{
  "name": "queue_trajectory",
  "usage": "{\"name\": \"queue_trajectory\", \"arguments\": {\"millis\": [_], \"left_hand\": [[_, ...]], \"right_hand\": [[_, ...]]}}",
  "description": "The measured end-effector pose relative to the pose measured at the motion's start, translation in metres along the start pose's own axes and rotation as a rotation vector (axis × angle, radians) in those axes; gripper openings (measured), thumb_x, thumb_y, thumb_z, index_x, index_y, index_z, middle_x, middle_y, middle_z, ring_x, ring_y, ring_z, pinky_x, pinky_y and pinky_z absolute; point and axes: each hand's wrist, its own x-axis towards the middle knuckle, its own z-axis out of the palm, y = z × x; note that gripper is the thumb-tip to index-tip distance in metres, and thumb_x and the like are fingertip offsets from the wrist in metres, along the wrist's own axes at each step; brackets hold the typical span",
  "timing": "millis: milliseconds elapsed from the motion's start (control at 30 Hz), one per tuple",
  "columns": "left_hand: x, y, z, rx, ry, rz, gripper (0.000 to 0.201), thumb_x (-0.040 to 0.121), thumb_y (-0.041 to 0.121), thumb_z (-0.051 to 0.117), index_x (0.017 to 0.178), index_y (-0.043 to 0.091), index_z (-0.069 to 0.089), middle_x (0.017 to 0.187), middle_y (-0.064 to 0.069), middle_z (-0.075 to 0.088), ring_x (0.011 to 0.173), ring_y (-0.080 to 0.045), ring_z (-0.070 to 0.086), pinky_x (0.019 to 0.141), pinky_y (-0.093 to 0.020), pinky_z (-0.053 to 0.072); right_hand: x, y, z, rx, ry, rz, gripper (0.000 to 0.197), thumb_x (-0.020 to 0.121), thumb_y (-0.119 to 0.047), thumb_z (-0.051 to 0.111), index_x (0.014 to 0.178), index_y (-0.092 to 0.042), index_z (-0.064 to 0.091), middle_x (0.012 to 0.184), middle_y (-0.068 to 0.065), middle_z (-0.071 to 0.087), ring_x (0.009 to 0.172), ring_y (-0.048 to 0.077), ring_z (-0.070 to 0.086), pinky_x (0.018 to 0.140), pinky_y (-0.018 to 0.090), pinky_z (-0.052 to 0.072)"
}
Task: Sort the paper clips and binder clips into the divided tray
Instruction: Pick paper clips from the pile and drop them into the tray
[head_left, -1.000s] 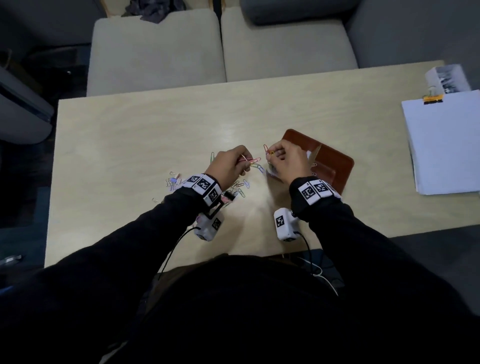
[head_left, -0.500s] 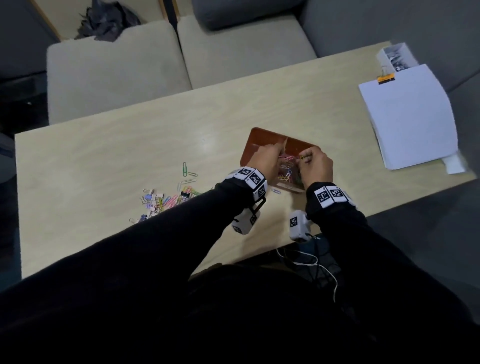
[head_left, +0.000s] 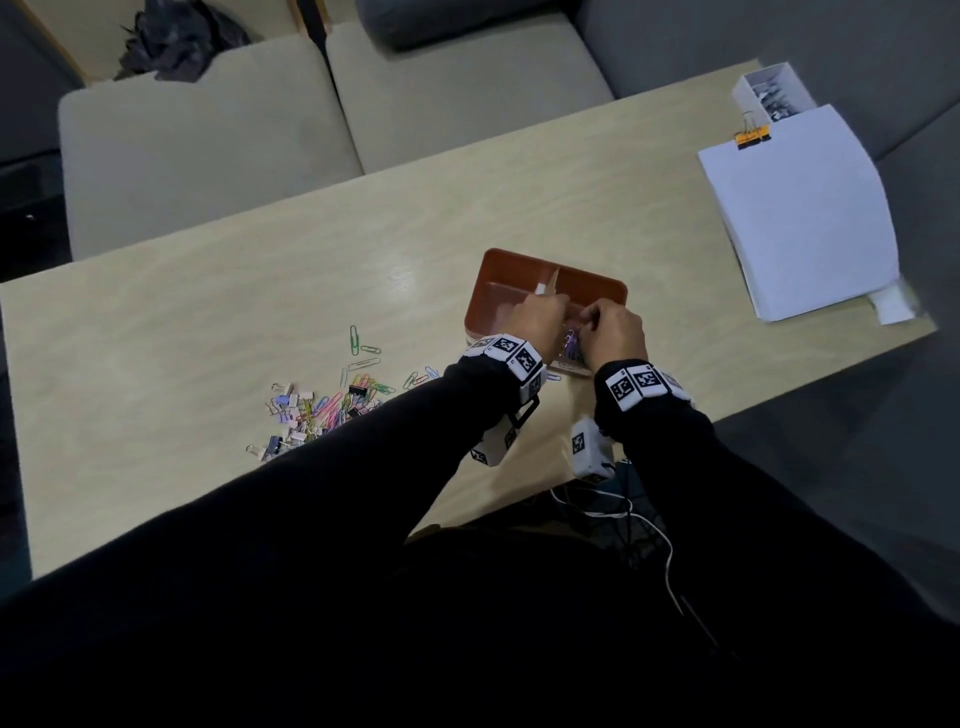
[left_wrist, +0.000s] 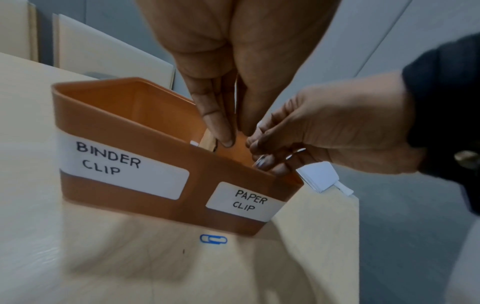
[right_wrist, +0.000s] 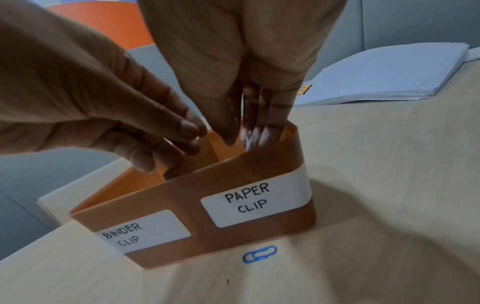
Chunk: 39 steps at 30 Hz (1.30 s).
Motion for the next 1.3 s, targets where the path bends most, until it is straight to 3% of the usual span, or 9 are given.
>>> {"name": "queue_trajectory", "arguments": {"millis": [133,267,400,533,767,900,1100,1200,1300], "left_hand": [[-0.009,-0.014,-0.005,-0.068,0.064,0.005,0.017,0.089,0.012,0.056,0.105,0.014,0.060,0.104,-0.009,0.066,0.093,-0.030,0.065,0.081,-0.042,0.054],[-0.025,-0.044,-0.004,-0.019,0.103,0.020,0.012,0.090,0.021,0.058,0.100,0.017,0.060,0.107,-0.005,0.062,0.093,-0.028,0.061,0.079,-0.035,0.050],[-0.036,-0.076,-0.001,0.126,0.017,0.030,0.017,0.096,0.029,0.050,0.107,0.019,0.058,0.105,-0.008,0.063,0.092,-0.031,0.062,0.077,-0.039,0.053],[-0.035,-0.092,-0.007,0.209,0.039,-0.002,0.013,0.095,0.018,0.046,0.103,0.019,0.057,0.100,-0.008,0.062,0.086,-0.031,0.061,0.067,-0.035,0.046],[-0.029,-0.105,-0.027,0.268,0.103,-0.053,0.024,0.090,0.005,0.045,0.105,0.018,0.060,0.100,-0.010,0.064,0.085,-0.032,0.063,0.063,-0.031,0.039],[-0.028,-0.112,-0.027,0.244,0.116,-0.063,0.024,0.091,0.007,0.047,0.107,0.019,0.059,0.100,-0.010,0.063,0.086,-0.032,0.062,0.063,-0.031,0.038],[-0.027,-0.117,-0.019,0.205,0.135,-0.065,0.024,0.091,0.009,0.049,0.109,0.019,0.061,0.099,-0.010,0.062,0.085,-0.033,0.061,0.063,-0.031,0.037],[-0.026,-0.119,-0.017,0.188,0.161,-0.057,0.019,0.094,0.014,0.050,0.108,0.017,0.062,0.097,-0.012,0.063,0.085,-0.034,0.062,0.063,-0.031,0.039],[-0.024,-0.119,-0.017,0.164,0.174,-0.050,0.018,0.095,0.018,0.050,0.106,0.016,0.064,0.098,-0.012,0.064,0.087,-0.034,0.062,0.067,-0.034,0.045]], "right_hand": [[-0.009,0.001,0.001,-0.010,0.025,-0.102,0.009,0.089,-0.012,0.061,0.096,-0.015,0.066,0.101,0.009,0.067,0.093,0.030,0.063,0.073,0.034,0.051],[-0.028,-0.001,0.004,0.080,0.066,-0.337,0.006,0.088,-0.016,0.062,0.093,-0.018,0.065,0.094,-0.002,0.064,0.082,0.017,0.059,0.069,0.029,0.048],[-0.043,0.005,0.019,0.027,-0.115,-0.457,0.009,0.091,-0.023,0.059,0.092,-0.018,0.066,0.087,-0.002,0.067,0.076,0.016,0.061,0.065,0.028,0.046],[-0.046,0.019,0.042,-0.128,-0.251,-0.515,0.019,0.094,-0.029,0.052,0.096,-0.019,0.068,0.097,-0.001,0.071,0.085,0.021,0.065,0.073,0.037,0.054],[-0.043,0.038,0.069,-0.434,-0.244,-0.331,0.027,0.094,-0.012,0.048,0.120,-0.011,0.053,0.126,0.010,0.051,0.101,0.034,0.060,0.069,0.042,0.050],[-0.037,0.032,0.073,-0.427,-0.236,-0.225,0.027,0.093,-0.006,0.047,0.119,-0.006,0.054,0.132,0.013,0.044,0.099,0.036,0.059,0.070,0.041,0.048],[-0.033,0.022,0.079,-0.449,-0.306,-0.187,0.020,0.096,-0.009,0.049,0.115,-0.003,0.053,0.130,0.017,0.046,0.100,0.038,0.061,0.068,0.039,0.041],[-0.038,0.008,0.081,-0.482,-0.369,-0.246,0.022,0.096,-0.014,0.052,0.115,-0.003,0.053,0.124,0.017,0.050,0.104,0.038,0.060,0.075,0.041,0.046],[-0.043,-0.010,0.079,-0.370,-0.369,-0.317,0.014,0.094,-0.012,0.053,0.106,-0.007,0.055,0.109,0.013,0.060,0.098,0.034,0.062,0.079,0.040,0.050]]}}
